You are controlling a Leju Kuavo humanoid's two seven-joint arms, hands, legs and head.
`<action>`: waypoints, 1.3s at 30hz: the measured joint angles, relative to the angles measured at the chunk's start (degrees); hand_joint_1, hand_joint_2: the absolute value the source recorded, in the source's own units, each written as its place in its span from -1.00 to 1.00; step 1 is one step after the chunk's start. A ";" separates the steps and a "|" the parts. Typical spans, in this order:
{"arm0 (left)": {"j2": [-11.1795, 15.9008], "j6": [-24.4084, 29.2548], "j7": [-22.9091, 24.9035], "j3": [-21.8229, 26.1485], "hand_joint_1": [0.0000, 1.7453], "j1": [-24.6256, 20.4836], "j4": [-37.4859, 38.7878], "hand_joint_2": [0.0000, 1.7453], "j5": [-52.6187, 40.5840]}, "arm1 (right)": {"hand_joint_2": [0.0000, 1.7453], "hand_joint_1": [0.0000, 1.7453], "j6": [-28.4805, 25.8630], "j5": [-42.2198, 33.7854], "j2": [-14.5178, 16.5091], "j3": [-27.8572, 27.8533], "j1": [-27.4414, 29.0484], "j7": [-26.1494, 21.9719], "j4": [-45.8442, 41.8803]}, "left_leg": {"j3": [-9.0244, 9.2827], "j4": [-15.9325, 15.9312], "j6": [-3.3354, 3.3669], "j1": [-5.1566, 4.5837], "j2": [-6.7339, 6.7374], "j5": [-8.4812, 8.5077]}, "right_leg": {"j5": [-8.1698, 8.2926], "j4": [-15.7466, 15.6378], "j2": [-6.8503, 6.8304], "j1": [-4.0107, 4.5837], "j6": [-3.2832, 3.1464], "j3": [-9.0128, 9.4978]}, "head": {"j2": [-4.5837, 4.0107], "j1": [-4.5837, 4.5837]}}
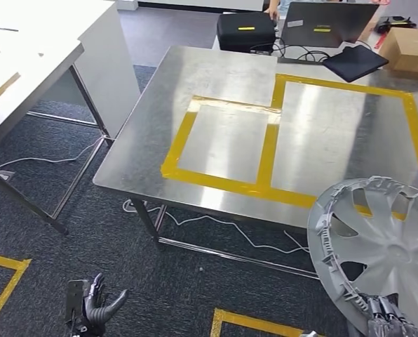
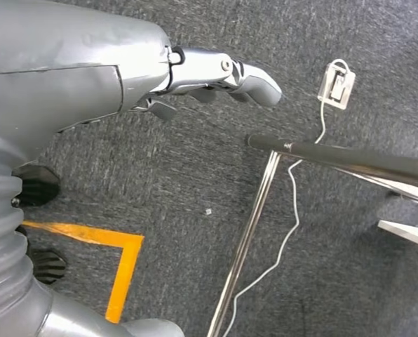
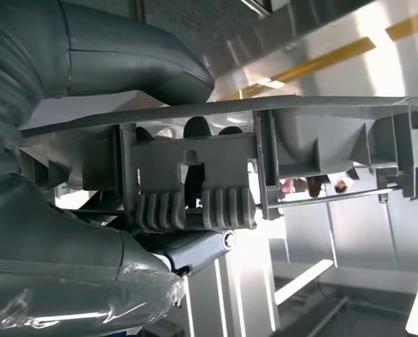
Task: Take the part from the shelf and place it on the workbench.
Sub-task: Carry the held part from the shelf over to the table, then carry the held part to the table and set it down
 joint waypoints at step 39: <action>0.10 0.64 0.00 0.20 -1.00 -0.26 0.04 1.00 -0.09 | 1.00 1.00 10.09 0.09 -32.35 29.13 -7.97 48.29 1.37 | -8.91 15.47 -0.87 0.20 -3.63 -7.87 | -0.64 -0.82 1.87 -0.99 -1.65 0.87 | 0.01 -2.09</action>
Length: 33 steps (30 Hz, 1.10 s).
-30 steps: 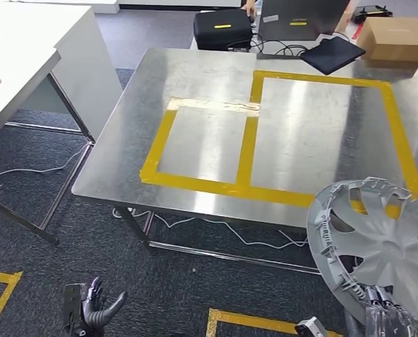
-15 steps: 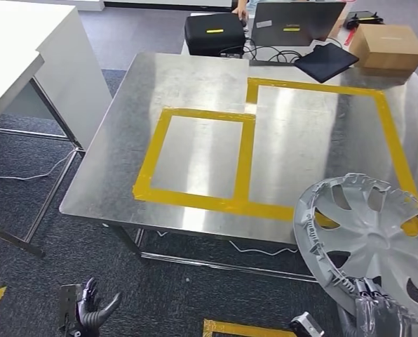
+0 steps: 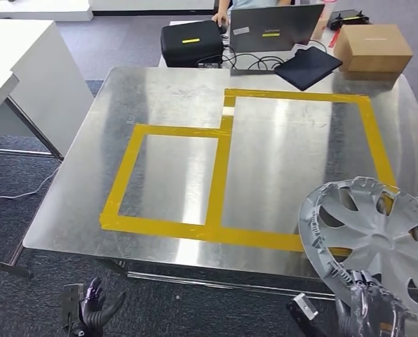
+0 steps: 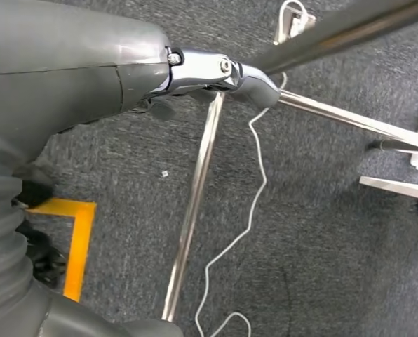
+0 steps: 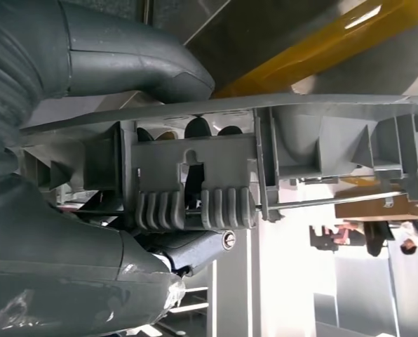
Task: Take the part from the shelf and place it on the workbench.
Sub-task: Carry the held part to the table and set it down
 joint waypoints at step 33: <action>-0.18 -0.57 1.25 0.18 -1.00 -1.42 0.02 1.00 -1.90 | 1.00 1.00 5.39 -18.11 -8.48 -1.66 -4.38 -19.72 8.52 | 3.39 -15.65 3.17 -1.80 -0.60 13.46 | -3.97 -2.98 0.04 1.33 1.39 6.66 | 0.00 0.08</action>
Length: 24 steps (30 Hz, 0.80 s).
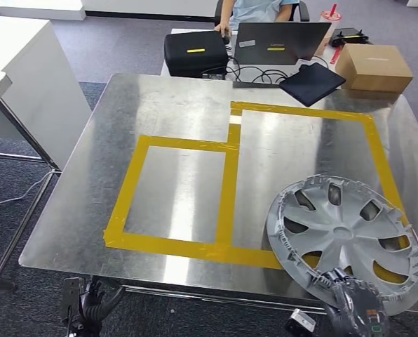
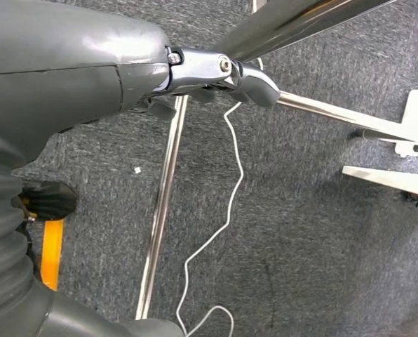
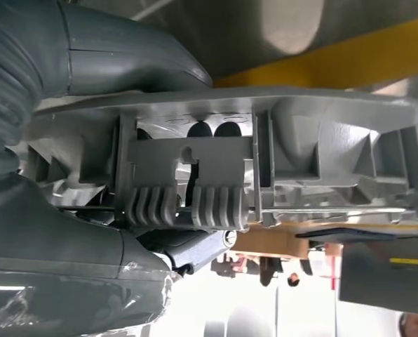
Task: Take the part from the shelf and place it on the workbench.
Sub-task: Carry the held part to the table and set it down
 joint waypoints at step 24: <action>-0.21 -0.55 1.25 -1.57 -1.00 -0.60 -0.01 1.00 -1.51 | 1.00 1.00 7.27 -3.54 1.84 -28.67 -10.34 -18.80 21.22 | 0.22 0.00 0.08 -0.01 -0.01 0.06 | 0.09 -0.02 -0.04 -0.01 0.15 0.23 | 0.00 0.00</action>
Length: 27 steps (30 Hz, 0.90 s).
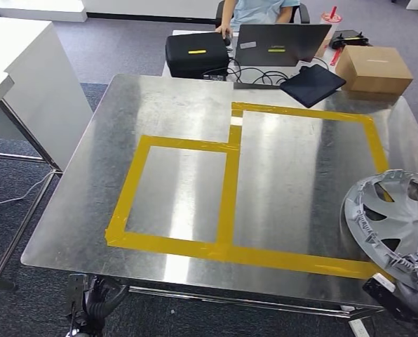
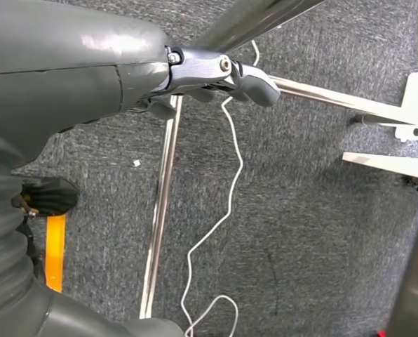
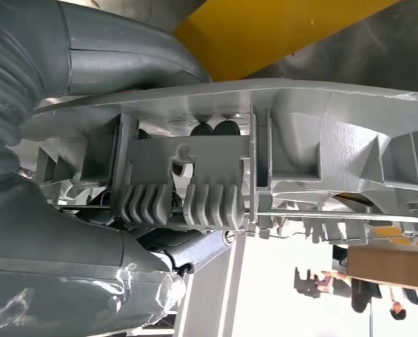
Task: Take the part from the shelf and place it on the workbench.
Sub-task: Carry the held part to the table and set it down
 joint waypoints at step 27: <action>-0.84 -0.04 1.54 -1.50 -1.00 -0.42 0.01 1.00 -1.52 | 1.00 1.00 1.20 9.39 2.59 20.55 -15.40 3.74 10.31 | 0.27 -0.04 -0.07 0.31 0.34 0.27 | 0.36 0.00 0.52 0.29 -0.12 0.06 | 0.00 0.01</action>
